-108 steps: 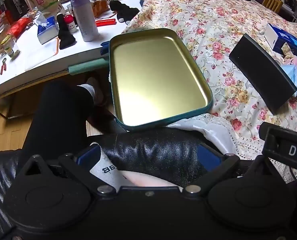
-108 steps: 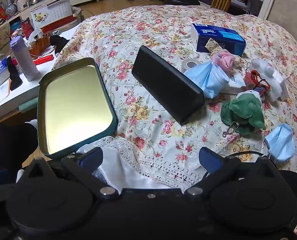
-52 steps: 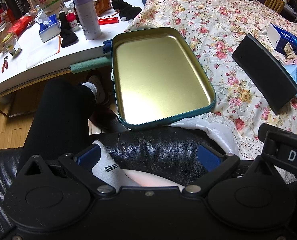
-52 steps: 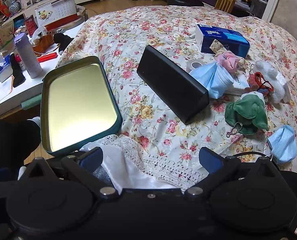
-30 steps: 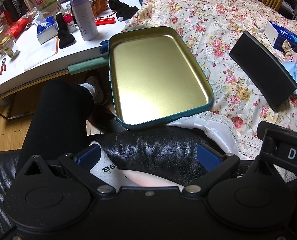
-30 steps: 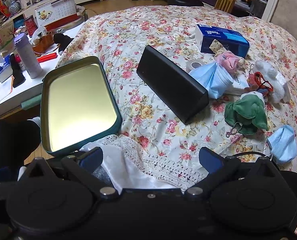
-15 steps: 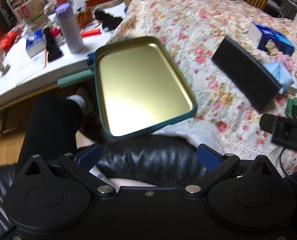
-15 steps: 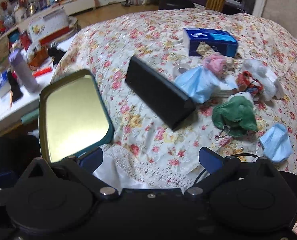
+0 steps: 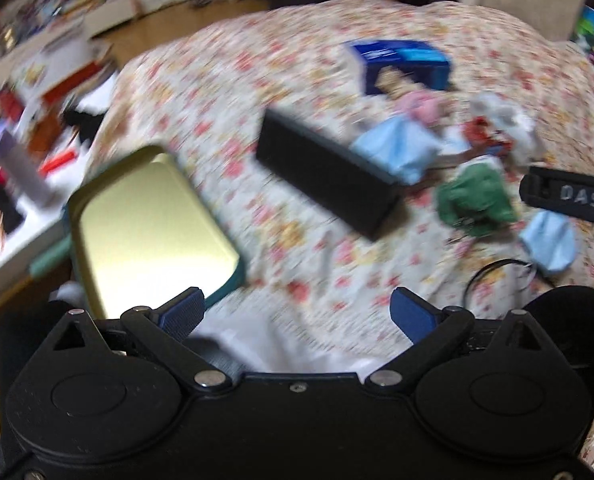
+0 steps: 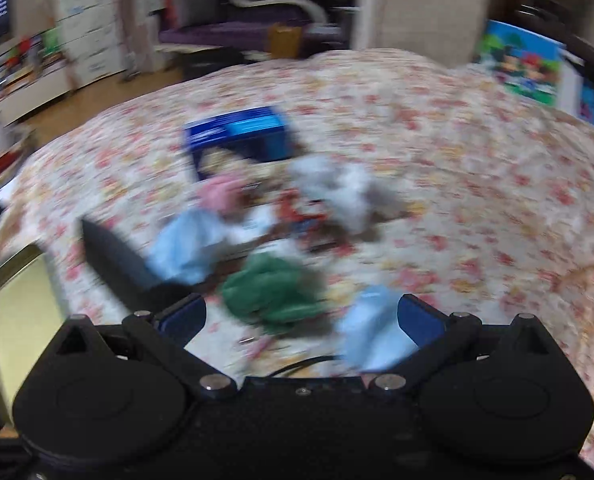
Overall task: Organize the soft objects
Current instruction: 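Grasp the green plush toy with the left tool while the right tool grasps a blue mask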
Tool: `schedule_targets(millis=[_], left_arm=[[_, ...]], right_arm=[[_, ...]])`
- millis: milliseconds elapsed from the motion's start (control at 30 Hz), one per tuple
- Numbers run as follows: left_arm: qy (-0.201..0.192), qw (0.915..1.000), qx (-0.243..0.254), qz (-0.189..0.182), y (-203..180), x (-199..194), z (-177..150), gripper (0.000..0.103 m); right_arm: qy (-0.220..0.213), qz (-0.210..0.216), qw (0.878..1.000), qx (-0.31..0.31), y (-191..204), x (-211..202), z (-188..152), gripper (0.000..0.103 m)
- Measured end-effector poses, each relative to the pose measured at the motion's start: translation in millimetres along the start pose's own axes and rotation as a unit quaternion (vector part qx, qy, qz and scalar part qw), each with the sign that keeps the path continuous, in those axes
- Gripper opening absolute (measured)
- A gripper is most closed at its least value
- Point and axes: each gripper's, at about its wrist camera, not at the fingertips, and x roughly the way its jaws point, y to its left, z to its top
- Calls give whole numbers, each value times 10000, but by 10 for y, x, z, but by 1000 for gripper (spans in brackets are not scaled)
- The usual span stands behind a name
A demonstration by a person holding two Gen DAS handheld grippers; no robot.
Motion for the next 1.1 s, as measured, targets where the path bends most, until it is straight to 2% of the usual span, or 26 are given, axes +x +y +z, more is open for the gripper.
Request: schedule_targets(millis=[67, 133, 233, 333, 467, 600, 700, 800, 867, 933, 1000, 1100], left_arm=[[-32, 9998, 170, -134, -149, 24, 118, 97], [-54, 9994, 280, -183, -304, 62, 230, 96], [-105, 9978, 583, -302, -550, 135, 374, 96], [-170, 9950, 893, -408, -824, 191, 489, 95], [-86, 9909, 1222, -556, -1160, 317, 612, 94], [-63, 9890, 1386, -506, -1415, 474, 705, 94], [48, 9875, 1527, -389, -1549, 617, 740, 93], [207, 9873, 1525, -401, -1600, 728, 736, 93], [336, 9870, 1532, -346, -1625, 813, 744, 92], [408, 9871, 1521, -282, -1644, 907, 759, 88], [544, 9863, 1528, -308, -1666, 1006, 781, 70], [836, 9839, 1467, -586, -1660, 1121, 804, 58]], right_arm=[[89, -79, 9997, 232, -173, 77, 29, 102], [289, 107, 9976, 628, -387, 195, 66, 102], [527, 474, 9886, 1326, -714, 315, 76, 102], [668, 515, 9799, 1807, -954, 427, 48, 102], [812, 581, 9722, 2118, -1202, 562, -16, 103], [835, 714, 9682, 2247, -1349, 671, -52, 103], [888, 538, 9657, 2379, -1420, 745, -91, 103], [1006, 638, 9606, 2510, -1526, 830, -138, 103], [1025, 558, 9588, 2591, -1585, 828, -167, 103], [1029, 487, 9562, 2696, -1642, 845, -186, 103], [1034, 486, 9533, 2796, -1701, 859, -206, 103], [1013, 449, 9546, 2764, -1723, 853, -208, 103]])
